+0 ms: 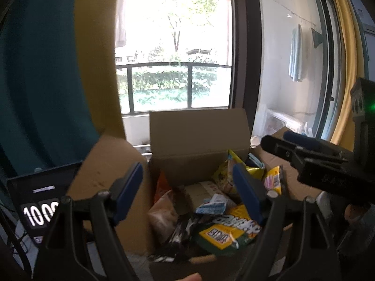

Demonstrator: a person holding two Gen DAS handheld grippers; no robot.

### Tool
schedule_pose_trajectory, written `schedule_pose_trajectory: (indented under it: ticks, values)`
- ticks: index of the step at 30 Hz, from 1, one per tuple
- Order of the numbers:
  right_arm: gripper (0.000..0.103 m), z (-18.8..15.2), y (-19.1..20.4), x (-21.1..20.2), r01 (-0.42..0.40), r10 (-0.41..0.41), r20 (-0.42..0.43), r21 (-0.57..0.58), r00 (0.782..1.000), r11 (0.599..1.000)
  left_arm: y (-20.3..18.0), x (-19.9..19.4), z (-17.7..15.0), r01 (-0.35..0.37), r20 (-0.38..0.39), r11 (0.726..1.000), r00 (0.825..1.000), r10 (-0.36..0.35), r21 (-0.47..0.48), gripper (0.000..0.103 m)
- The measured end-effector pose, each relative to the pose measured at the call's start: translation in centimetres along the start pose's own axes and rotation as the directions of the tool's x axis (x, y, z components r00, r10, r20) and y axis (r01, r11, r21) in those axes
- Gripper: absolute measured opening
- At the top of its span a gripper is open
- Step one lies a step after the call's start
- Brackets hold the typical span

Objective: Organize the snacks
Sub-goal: 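Withdraw both tools from the box back to the remaining snacks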

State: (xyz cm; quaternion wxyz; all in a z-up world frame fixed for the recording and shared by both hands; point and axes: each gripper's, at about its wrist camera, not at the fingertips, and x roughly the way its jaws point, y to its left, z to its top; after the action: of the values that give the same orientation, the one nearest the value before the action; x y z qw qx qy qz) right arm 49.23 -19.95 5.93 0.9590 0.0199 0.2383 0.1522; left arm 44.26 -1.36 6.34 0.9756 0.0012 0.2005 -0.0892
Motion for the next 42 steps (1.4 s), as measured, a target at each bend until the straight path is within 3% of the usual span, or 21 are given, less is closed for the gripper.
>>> schedule_pose_trajectory:
  ticks: [8, 26, 42]
  values:
    - [0.077, -0.9, 1.5, -2.1, -0.008, 0.008, -0.026, 0.0, 1.0, 1.0, -0.1, -3.7, -0.4, 0.008, 0.029, 1.0, 1.0, -0.007, -0.002, 0.08]
    - [0.077, -3.5, 4.5, -9.7, 0.031, -0.031, -0.039, -0.012, 0.999, 0.999, -1.0, -11.7, -3.3, 0.112, 0.075, 0.993, 0.991, -0.11, -0.026, 0.081]
    - [0.077, -8.1, 6.7, -14.8, 0.03, -0.03, -0.078, -0.008, 0.997, 1.0, -1.3, -16.1, -7.4, 0.126, 0.051, 0.991, 0.991, -0.124, -0.043, 0.081]
